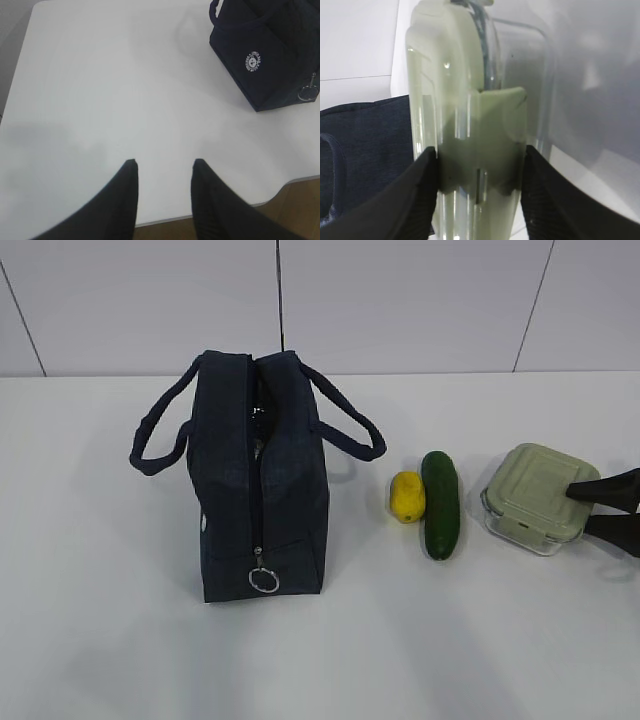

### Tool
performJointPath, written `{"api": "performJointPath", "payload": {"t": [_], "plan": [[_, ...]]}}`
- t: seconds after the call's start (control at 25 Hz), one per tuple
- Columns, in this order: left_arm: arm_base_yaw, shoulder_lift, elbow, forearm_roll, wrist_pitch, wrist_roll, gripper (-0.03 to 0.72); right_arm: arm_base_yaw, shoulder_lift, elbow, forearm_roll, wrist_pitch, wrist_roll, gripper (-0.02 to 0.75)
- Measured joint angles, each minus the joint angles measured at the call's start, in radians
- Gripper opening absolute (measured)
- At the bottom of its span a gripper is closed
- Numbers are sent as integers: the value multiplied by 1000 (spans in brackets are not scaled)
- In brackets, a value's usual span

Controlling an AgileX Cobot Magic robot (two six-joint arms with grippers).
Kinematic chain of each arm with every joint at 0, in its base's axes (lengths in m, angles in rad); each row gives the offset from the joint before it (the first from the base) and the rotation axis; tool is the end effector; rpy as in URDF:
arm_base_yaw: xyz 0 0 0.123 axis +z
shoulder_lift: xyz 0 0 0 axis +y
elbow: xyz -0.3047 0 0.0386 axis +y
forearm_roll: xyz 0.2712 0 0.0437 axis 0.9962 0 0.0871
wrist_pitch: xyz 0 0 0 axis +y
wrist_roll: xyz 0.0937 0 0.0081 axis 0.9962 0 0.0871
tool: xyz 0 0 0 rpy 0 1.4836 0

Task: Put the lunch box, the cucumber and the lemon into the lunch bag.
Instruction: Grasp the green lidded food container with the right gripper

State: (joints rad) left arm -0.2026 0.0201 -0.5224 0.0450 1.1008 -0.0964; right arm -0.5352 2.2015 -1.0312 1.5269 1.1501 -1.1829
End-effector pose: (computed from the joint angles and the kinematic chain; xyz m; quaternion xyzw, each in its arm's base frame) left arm -0.0044 0.0048 0.2906 0.0444 0.8616 -0.0530 0.5029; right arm 0.3633 -0.1156 0.0780 0.2303 0.7980 0.5077 0.2290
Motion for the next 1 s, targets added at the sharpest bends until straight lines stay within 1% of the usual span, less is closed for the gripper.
{"api": "performJointPath", "payload": {"t": [1.0], "plan": [[0, 0, 0, 0, 0, 0, 255, 0, 0, 0, 0, 0, 36, 369]]}}
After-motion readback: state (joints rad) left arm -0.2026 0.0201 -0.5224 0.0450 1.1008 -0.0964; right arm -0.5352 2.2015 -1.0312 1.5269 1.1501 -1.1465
